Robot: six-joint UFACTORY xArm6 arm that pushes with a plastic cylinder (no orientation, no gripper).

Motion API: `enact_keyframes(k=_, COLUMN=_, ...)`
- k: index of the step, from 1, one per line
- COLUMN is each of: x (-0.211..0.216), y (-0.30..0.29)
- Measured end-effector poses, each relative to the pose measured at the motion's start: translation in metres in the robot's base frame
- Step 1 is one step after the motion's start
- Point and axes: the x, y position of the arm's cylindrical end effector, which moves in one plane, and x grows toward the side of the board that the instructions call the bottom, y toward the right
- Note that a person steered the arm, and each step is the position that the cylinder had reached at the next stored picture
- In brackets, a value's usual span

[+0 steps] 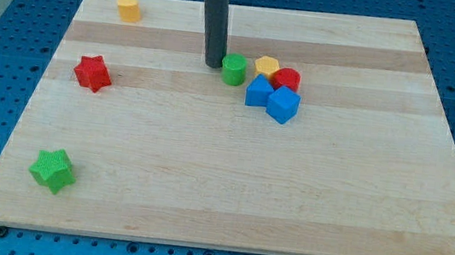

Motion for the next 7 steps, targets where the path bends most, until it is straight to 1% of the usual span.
enact_keyframes(k=3, x=0.028, y=0.000)
enact_keyframes(k=7, x=0.034, y=0.001)
